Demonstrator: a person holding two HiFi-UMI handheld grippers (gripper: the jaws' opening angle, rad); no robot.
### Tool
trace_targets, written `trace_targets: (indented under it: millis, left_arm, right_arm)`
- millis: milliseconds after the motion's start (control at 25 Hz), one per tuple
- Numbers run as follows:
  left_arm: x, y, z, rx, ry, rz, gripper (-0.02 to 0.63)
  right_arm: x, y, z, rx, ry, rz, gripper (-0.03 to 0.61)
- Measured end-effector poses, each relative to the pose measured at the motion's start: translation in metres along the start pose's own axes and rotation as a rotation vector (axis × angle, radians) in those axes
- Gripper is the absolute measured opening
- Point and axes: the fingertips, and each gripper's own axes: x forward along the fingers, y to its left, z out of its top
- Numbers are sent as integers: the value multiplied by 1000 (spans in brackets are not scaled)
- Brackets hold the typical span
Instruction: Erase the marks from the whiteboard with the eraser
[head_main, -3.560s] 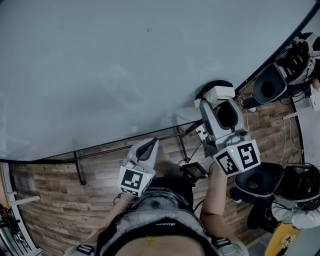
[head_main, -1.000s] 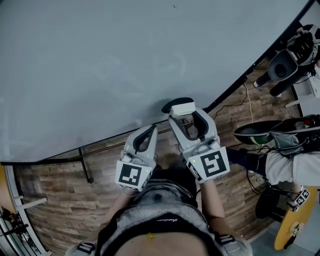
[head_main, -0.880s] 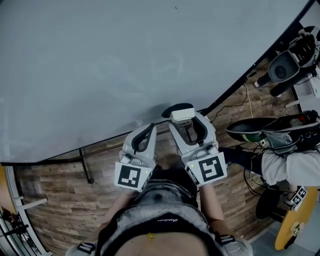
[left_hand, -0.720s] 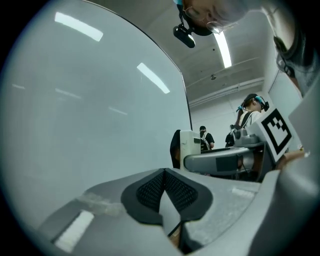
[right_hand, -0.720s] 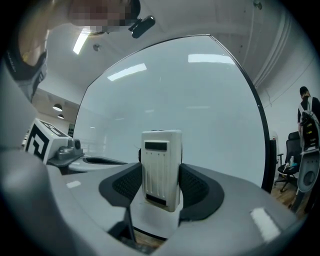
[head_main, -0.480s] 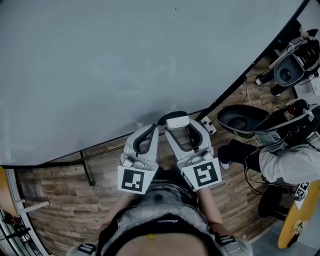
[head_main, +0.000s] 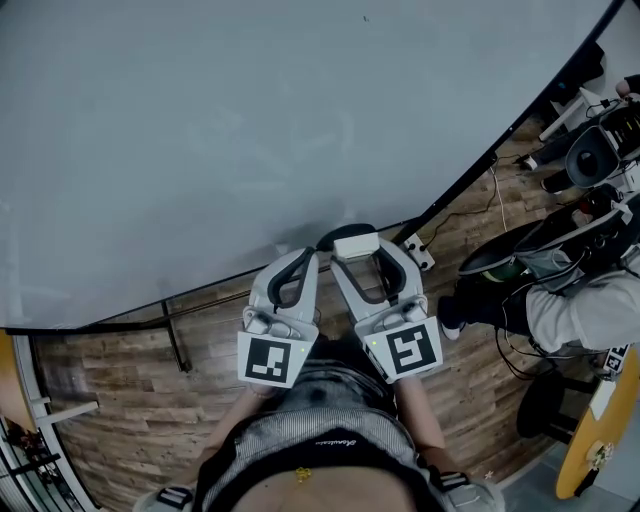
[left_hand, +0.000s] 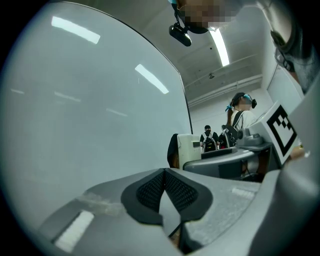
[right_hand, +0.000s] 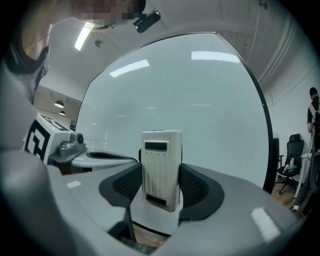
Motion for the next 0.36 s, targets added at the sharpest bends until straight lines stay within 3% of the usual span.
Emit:
trace_targets:
  millis: [360]
  left_arm:
    - [-2,1,-2,-5,-1,3,3]
  right_arm:
    - [0,5,-3,-4,11,4,235]
